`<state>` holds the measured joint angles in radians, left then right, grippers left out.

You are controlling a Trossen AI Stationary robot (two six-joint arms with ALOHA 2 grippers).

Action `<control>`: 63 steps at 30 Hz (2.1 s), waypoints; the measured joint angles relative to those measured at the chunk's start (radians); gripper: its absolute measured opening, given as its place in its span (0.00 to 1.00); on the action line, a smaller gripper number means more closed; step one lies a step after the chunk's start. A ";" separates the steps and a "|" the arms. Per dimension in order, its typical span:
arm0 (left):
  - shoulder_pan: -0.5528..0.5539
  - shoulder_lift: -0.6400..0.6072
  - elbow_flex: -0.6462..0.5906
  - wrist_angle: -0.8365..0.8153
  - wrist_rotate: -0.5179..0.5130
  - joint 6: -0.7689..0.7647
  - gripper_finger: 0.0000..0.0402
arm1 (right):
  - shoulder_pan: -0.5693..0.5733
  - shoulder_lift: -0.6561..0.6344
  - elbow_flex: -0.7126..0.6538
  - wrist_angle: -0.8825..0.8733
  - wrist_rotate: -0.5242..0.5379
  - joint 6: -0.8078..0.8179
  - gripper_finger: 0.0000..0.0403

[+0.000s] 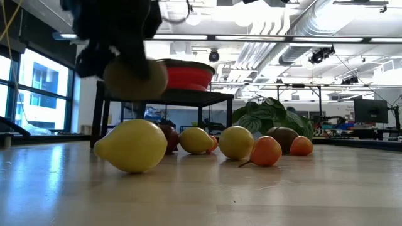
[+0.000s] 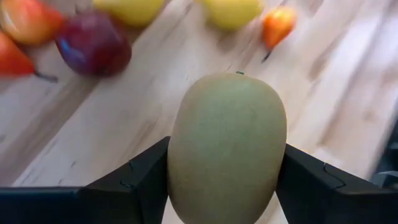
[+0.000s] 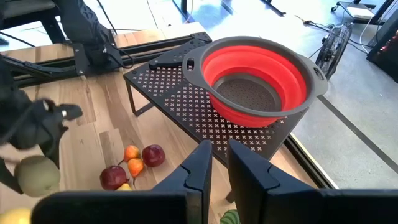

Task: Pick & Place Fruit
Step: Put the left green kiwi into the red basket on the shelf

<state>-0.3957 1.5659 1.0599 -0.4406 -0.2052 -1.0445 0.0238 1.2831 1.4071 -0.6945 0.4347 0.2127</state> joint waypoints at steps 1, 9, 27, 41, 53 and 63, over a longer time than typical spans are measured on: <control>0.007 -0.023 0.000 0.000 -0.006 0.001 0.58 | 0.000 0.000 0.000 0.000 0.000 0.000 0.11; 0.104 -0.233 0.000 0.054 -0.049 0.076 0.57 | 0.000 0.000 0.000 -0.005 0.000 0.000 0.11; 0.366 -0.431 0.000 0.455 -0.128 0.464 0.57 | 0.000 0.000 0.000 -0.005 0.000 0.000 0.11; 0.587 -0.432 0.000 0.435 -0.108 0.465 0.57 | 0.000 0.000 0.000 -0.005 0.005 0.000 0.11; 0.718 -0.403 0.064 0.380 -0.022 0.514 0.57 | -0.001 0.000 0.000 -0.005 0.008 0.000 0.11; 0.794 -0.191 0.481 -0.106 -0.035 0.603 0.57 | -0.014 0.000 0.000 -0.005 0.008 0.001 0.11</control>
<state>0.3987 1.3754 1.5409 -0.5471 -0.2399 -0.4420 0.0101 1.2831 1.4071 -0.6994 0.4431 0.2141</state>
